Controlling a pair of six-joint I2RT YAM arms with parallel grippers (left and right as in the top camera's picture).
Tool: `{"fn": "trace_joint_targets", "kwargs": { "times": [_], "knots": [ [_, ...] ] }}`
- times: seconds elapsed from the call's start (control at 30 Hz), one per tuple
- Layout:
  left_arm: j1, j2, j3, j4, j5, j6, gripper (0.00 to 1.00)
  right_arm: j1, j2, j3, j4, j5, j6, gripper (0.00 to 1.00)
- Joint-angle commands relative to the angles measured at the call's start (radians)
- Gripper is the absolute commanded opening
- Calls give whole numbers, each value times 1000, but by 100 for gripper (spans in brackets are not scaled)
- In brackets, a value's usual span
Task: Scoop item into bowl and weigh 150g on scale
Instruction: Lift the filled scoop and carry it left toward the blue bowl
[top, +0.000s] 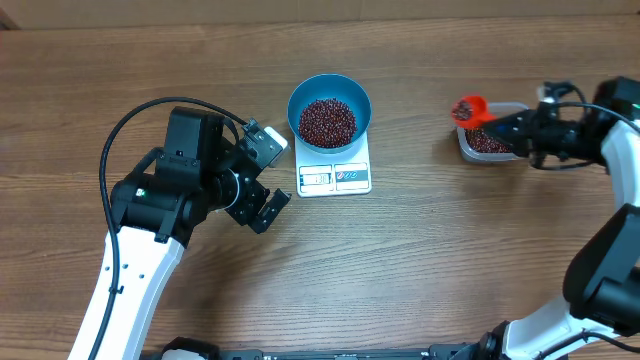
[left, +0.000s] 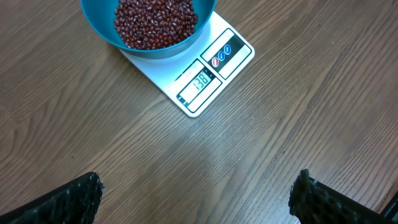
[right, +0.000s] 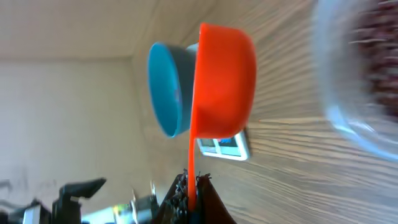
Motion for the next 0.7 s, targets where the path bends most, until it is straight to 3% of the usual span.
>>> {"fn": "trace_joint_targets", "kwargs": {
  "times": [0.0, 0.3, 0.67],
  "knots": [
    [-2, 5, 26, 1, 1, 0, 100, 76, -56, 5, 35, -81, -1, 4],
    [-2, 5, 26, 1, 1, 0, 100, 269, -70, 5, 245, -56, 123, 4],
    [-2, 5, 26, 1, 1, 0, 100, 521, -70, 5, 482, 175, 39, 4]
  ]
}}
